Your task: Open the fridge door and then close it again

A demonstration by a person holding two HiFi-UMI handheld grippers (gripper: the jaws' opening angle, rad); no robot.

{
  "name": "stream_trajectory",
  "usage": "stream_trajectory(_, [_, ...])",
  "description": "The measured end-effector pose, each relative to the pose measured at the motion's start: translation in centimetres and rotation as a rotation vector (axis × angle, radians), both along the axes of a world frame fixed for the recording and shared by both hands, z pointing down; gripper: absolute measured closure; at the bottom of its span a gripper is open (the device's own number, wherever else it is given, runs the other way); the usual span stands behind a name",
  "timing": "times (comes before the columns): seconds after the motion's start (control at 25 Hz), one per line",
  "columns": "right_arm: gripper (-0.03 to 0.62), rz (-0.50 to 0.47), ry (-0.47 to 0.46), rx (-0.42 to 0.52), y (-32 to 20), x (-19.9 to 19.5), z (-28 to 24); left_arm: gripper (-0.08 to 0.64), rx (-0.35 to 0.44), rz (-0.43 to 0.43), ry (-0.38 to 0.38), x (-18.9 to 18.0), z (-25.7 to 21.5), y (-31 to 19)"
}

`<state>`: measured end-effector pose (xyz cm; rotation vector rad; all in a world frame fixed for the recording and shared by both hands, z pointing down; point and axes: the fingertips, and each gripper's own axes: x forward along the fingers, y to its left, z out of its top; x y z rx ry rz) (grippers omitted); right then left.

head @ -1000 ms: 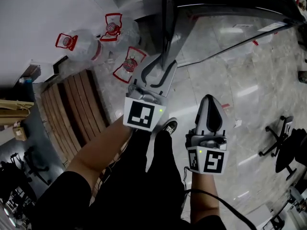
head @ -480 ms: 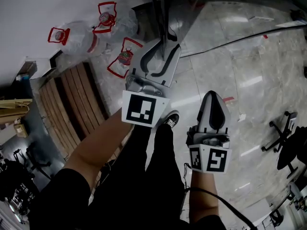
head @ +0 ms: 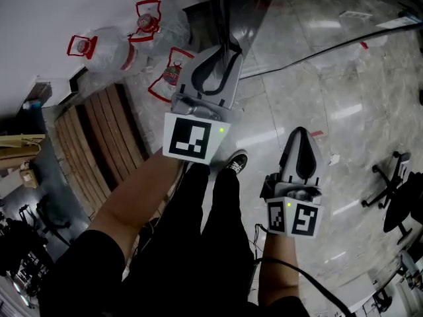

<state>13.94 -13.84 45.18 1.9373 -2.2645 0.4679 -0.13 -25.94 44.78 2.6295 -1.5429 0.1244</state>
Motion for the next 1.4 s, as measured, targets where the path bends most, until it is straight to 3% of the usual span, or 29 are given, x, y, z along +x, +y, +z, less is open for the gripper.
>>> stream_trajectory(0.2, [0.577,0.014,0.003,0.006,1.2,0.9,-0.5,0.486,0.058,0.028,-0.026,1.5,-0.7,2.6])
stream_trajectory(0.36, [0.577,0.038,0.004,0.013,2.3,1.9,-0.9,0.499,0.014,0.070,-0.114,4.1,0.3,7.3])
stream_trajectory(0.56, [0.577,0.077,0.012,0.019,4.2,4.2,-1.6,0.511,-0.023,0.061,-0.067,7.8,0.1,11.5])
stream_trajectory(0.88, [0.577,0.168,0.020,0.011,7.0,8.9,-1.9,0.518,-0.013,0.086,-0.068,12.1,-0.6,15.1])
stream_trajectory(1.4, [0.577,0.179,0.011,0.002,7.0,10.4,-1.0,0.519,-0.005,0.083,-0.080,12.6,-0.4,15.3])
